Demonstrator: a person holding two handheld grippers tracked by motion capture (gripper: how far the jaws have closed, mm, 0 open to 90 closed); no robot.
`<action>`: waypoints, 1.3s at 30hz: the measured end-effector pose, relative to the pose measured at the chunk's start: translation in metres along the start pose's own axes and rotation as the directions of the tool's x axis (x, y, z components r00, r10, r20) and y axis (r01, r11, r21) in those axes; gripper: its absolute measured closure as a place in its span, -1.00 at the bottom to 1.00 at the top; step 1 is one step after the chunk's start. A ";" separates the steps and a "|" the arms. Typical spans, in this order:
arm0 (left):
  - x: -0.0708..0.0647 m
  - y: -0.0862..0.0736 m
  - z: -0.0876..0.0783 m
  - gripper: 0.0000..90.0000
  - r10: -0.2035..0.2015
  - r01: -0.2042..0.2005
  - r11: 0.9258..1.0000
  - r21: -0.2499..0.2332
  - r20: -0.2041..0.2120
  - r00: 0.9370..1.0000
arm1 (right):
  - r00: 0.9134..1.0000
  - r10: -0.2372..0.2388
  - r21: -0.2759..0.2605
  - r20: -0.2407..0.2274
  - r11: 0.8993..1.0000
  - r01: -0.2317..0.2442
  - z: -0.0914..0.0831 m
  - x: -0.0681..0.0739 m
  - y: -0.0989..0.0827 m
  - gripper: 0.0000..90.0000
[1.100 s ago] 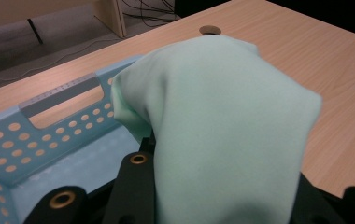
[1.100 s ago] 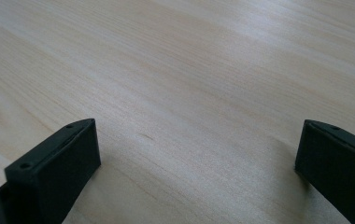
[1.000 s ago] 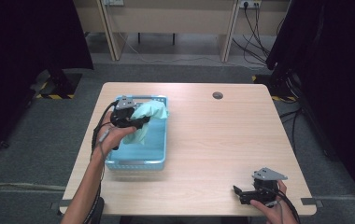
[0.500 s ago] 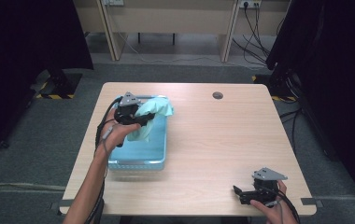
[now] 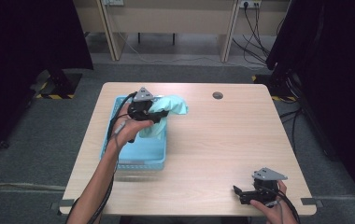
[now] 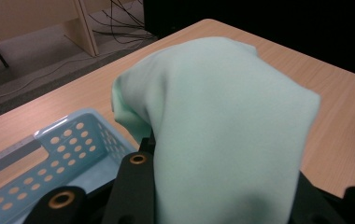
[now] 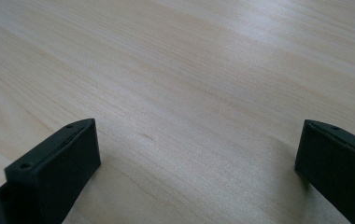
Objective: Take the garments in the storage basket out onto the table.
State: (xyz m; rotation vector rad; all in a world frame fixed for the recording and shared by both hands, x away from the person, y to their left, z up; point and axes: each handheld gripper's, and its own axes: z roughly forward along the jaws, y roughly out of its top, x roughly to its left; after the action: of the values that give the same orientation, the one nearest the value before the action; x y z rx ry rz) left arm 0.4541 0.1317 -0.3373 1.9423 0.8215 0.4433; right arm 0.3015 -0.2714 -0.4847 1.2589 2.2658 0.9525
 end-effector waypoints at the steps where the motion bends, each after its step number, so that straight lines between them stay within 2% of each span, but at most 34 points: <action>1: -0.001 0.001 0.001 0.54 0.003 -0.003 1.000 0.001 0.003 1.000 | 1.000 0.001 0.001 0.000 1.000 -0.001 0.000 0.000 0.000 -1.00; 19: -0.032 0.014 0.027 0.53 0.050 -0.052 0.998 0.029 0.084 0.995 | 1.000 0.000 0.000 -0.001 1.000 0.000 0.000 0.000 0.000 -1.00; 30: -0.049 0.016 0.047 0.52 0.062 -0.070 0.996 0.054 0.132 0.989 | 1.000 -0.001 0.000 -0.001 1.000 0.001 0.000 0.000 0.000 -0.99; 39: -0.061 0.015 0.064 0.52 0.056 -0.068 0.995 0.068 0.166 0.984 | 1.000 -0.001 0.000 -0.002 1.000 0.001 0.000 0.000 0.000 -0.99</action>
State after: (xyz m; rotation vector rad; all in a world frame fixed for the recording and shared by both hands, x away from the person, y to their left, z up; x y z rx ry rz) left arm 0.4550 0.0435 -0.3531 2.0462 0.6810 0.2882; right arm 0.3013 -0.2715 -0.4847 1.2570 2.2675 0.9533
